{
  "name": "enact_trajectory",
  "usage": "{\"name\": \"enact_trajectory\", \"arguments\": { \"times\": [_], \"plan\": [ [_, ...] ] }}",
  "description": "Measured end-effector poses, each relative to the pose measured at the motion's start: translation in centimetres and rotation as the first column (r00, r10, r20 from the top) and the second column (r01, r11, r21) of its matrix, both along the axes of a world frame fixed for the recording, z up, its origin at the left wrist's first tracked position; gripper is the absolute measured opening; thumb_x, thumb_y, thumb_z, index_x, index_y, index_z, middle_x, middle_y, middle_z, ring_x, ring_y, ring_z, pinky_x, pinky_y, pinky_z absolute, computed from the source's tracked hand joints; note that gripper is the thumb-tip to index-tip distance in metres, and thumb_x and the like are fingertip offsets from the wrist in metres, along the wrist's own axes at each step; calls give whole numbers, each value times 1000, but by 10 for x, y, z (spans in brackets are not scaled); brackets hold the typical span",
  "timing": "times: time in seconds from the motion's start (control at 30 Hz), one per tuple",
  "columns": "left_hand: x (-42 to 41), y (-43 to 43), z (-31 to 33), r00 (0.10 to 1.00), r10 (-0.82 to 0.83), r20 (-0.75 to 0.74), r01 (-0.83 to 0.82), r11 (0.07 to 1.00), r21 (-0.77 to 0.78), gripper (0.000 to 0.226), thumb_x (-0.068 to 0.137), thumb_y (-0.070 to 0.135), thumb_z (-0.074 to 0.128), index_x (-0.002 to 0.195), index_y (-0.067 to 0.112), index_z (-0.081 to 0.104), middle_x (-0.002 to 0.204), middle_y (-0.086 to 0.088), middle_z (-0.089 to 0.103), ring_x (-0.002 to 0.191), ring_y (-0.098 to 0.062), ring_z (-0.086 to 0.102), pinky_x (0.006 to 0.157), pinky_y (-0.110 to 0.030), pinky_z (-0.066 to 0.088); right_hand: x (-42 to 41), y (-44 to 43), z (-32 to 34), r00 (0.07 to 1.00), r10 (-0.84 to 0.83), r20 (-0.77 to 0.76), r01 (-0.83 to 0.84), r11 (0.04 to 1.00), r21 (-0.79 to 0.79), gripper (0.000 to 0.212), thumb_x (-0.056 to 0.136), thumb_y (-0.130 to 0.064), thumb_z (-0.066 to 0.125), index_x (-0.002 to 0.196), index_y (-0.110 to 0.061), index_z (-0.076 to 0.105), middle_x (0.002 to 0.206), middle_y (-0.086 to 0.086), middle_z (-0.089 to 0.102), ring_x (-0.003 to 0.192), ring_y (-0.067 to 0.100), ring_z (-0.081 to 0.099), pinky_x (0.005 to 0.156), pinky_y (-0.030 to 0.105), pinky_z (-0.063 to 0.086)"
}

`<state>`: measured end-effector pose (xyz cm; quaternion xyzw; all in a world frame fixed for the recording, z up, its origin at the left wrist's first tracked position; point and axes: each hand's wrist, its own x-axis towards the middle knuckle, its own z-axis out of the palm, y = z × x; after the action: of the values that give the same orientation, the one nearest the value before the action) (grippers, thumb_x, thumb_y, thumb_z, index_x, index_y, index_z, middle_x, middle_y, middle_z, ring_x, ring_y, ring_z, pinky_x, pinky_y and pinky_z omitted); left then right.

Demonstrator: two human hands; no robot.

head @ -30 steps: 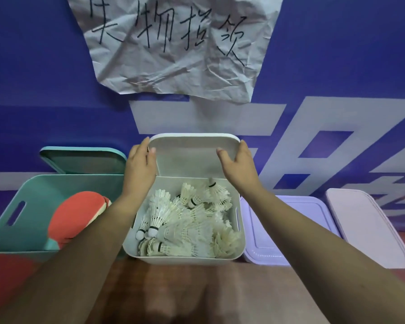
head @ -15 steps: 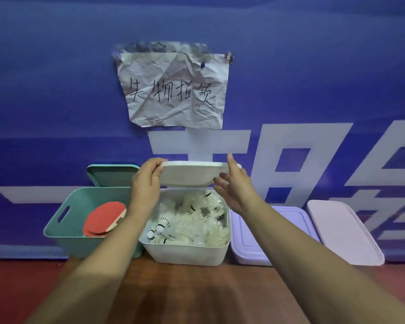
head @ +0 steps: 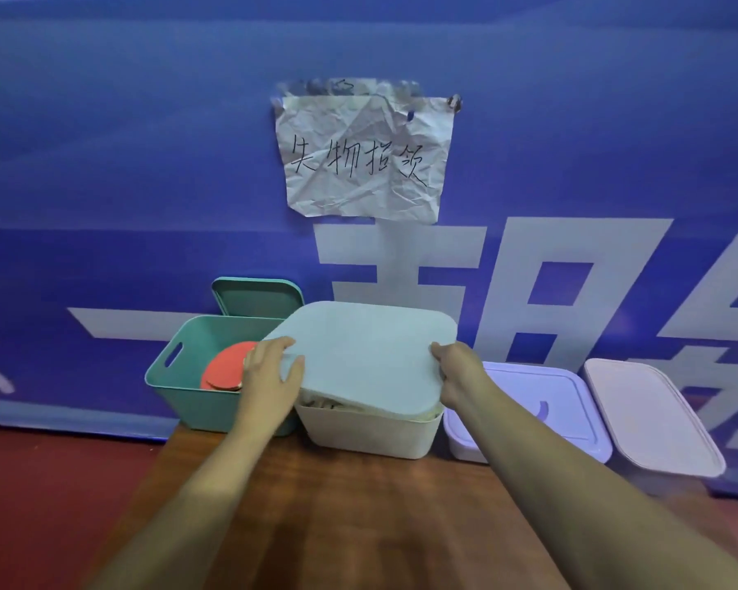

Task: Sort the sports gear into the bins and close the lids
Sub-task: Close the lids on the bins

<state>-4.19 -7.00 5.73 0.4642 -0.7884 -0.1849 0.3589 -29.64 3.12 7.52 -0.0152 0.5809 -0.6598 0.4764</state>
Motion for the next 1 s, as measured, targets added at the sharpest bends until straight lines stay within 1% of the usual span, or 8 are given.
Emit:
{"name": "enact_trajectory", "arguments": {
  "times": [0.07,0.13,0.23,0.37,0.5,0.67,0.8,1.0],
  "plan": [
    [14,-22,-12,972,199,129,-212,972,99,47,85,28,69,126,8,56,122,-19,56,117,-39,47,103,-46,33,-5,-2,-10,998,29,-48,-27,999,41,25,91,-9,56,116,-9,61,109,12,70,99,34,67,80,48,57],
    [23,-37,-19,939,265,220,-321,904,284,65,85,38,67,137,5,44,132,-25,48,125,-41,42,104,-47,32,-7,-2,-15,995,69,-71,-64,995,76,24,91,-10,56,113,-11,64,108,11,72,99,34,68,85,51,55],
    [25,-59,-35,974,179,138,-225,833,505,64,89,34,63,138,-1,40,138,-21,50,126,-37,47,98,-40,38,-8,-11,-28,992,58,-113,-45,992,117,17,91,-8,56,106,-8,64,101,10,72,93,32,67,76,44,56],
    [16,-82,-58,997,26,72,-58,867,495,43,88,29,66,125,8,58,124,-9,63,114,-28,57,90,-31,41,-8,-27,-49,908,48,-416,58,970,238,17,85,-15,62,99,-7,57,92,7,65,81,25,61,61,29,45],
    [-3,-94,-80,993,-29,110,-30,866,499,42,88,29,67,119,4,57,116,-15,63,111,-32,57,79,-29,39,-15,-41,-76,750,149,-645,144,914,378,38,81,-29,64,113,-11,55,108,6,59,92,24,58,74,33,46],
    [-21,-107,-105,978,-74,197,-28,881,472,49,88,33,65,122,0,52,120,-20,59,114,-36,53,90,-40,44,-28,-61,-102,635,303,-711,222,809,544,43,87,-40,56,116,-8,54,116,13,52,103,34,55,94,50,48],
    [-25,-116,-115,959,-31,282,-82,921,380,53,88,35,65,122,-2,51,120,-23,56,117,-39,47,101,-47,37,-32,-74,-113,608,361,-707,204,790,578,42,92,-37,55,121,-6,51,120,14,50,108,34,53,96,46,47],
    [-25,-120,-126,927,-36,373,-118,916,383,55,90,42,59,127,2,52,127,-23,48,126,-39,38,106,-46,37,-29,-79,-132,575,398,-715,209,774,598,37,96,-34,50,122,-6,47,120,16,46,110,36,47,95,43,41]
  ]
}}
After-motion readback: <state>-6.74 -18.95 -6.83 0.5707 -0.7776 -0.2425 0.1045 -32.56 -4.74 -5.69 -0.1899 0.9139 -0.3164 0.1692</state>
